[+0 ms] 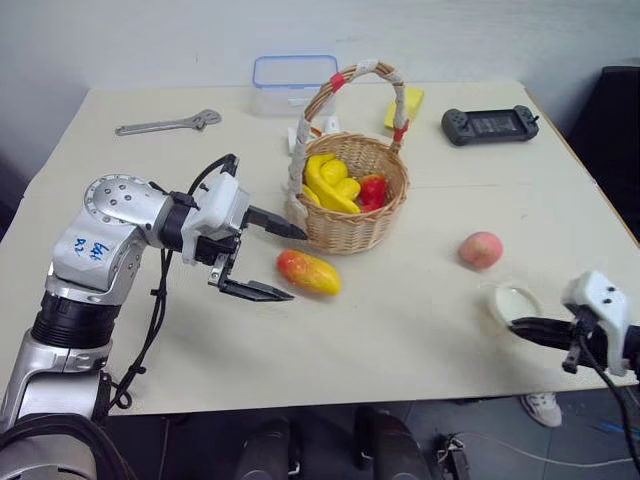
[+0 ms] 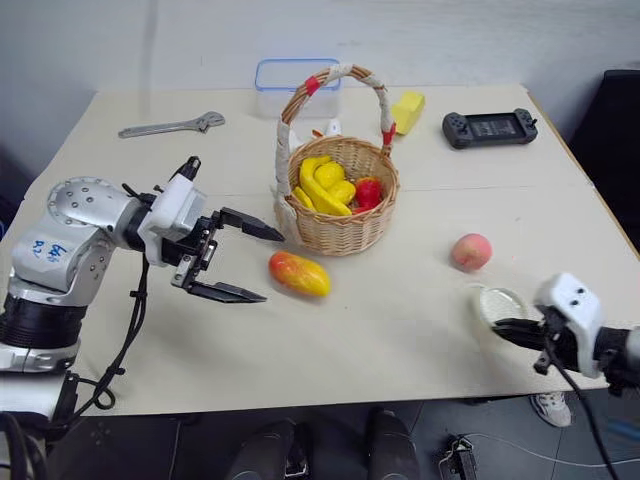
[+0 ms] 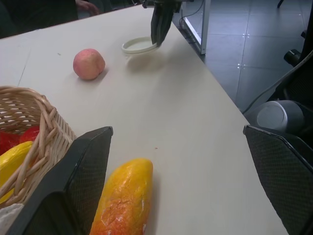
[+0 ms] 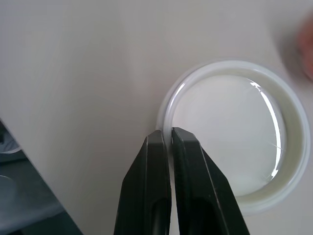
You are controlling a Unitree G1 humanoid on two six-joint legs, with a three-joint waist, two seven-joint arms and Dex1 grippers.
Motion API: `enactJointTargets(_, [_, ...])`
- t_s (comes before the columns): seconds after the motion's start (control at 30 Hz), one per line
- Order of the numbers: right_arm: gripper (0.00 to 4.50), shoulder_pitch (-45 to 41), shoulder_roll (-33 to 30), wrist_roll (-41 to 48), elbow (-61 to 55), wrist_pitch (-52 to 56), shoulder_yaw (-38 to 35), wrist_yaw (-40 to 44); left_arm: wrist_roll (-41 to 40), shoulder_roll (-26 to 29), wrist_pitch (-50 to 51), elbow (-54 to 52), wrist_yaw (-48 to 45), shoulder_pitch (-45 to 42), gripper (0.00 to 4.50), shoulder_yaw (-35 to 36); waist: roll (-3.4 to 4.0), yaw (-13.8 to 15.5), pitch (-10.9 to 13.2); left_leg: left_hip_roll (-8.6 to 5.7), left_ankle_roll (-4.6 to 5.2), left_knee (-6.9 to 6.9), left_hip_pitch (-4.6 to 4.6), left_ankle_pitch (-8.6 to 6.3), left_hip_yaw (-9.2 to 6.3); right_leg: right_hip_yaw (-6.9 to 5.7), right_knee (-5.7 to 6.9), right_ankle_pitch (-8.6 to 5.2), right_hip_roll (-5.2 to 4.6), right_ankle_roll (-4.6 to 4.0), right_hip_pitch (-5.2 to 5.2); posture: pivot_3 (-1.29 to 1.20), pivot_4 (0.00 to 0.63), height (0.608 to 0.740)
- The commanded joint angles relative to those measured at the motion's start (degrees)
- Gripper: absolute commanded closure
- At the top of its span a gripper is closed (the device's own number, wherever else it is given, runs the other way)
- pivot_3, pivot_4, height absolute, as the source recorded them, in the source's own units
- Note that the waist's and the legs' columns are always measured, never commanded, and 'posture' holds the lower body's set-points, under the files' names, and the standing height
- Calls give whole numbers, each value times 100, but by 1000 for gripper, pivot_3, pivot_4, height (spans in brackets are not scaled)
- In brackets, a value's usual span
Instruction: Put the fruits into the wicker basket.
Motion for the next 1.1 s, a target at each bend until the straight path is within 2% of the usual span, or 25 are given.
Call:
enactJointTargets(0.03, [4489, -328, -69, -294, 926, -325, -62, -425, 50, -70, -130, 27, -4, -153, 0, 6, 0, -18, 0, 0, 0, 0, 0, 0, 2, 1, 0, 0, -1, 0, -1, 0, 150, 740])
enactJointTargets(0.07, [3934, -371, -73, -335, 1081, -364, -12, -463, 69, -87, -143, 50, -10, -164, 0, 2, 0, -23, 0, 0, 0, 0, -1, 0, 4, 3, 1, 0, -3, 0, -3, 0, 150, 740])
enactJointTargets(0.27, [2031, -416, -50, -3, 1214, -273, -207, -318, 299, -143, -390, 376, 29, -193, 0, -35, 1, -33, 0, 2, -2, 0, -2, 0, 5, 2, 4, 0, 0, -1, -5, 0, 150, 740])
enactJointTargets(0.4, [713, -629, -30, 1260, 342, 508, -928, -24, 468, -227, -597, 692, 51, -179, 0, -72, 4, -31, 0, 2, -1, 4, -2, -1, 6, 5, 5, 0, -4, -1, -5, 0, 150, 740])
enactJointTargets(0.47, [63, -866, -84, 2244, -313, 1149, -1259, 22, 662, -250, -812, 821, 21, -158, 0, -181, 3, -37, 0, 3, -1, 4, -1, -1, 4, 4, 5, 0, -5, -1, -5, 0, 150, 740])
enactJointTargets(0.57, [63, -1247, -204, 3482, -1058, 1845, -1556, -97, 1138, -265, -1411, 1092, 8, -127, 0, -435, 4, -40, 0, 9, -6, 3, -1, -6, 1, 4, 4, 0, -4, -2, -6, 0, 150, 740])
enactJointTargets(0.73, [63, -1388, -550, 4901, -1869, 2465, -1732, -113, 1885, -394, -2450, 1636, 55, -161, 0, -880, 3, 28, 0, 10, -4, 3, -4, -17, -2, 1, -4, 0, -12, -4, -7, 0, 150, 740])
enactJointTargets(0.93, [63, -1411, -619, 5528, -2306, 2502, -1652, -643, 2671, -897, -3285, 2387, 624, -450, 0, -1208, 1, 54, 0, -3, 23, 15, -19, -36, -1, -7, -12, 4, -64, 4, -8, 0, 150, 740])
enactJointTargets(1.1, [63, -1292, -552, 5600, -2437, 2418, -1544, -1010, 3119, -1117, -3748, 2834, 1020, -469, 0, -1371, 1, 34, 0, -7, 37, 28, -21, -44, 6, -15, -11, 10, -77, 14, -7, 0, 150, 740])
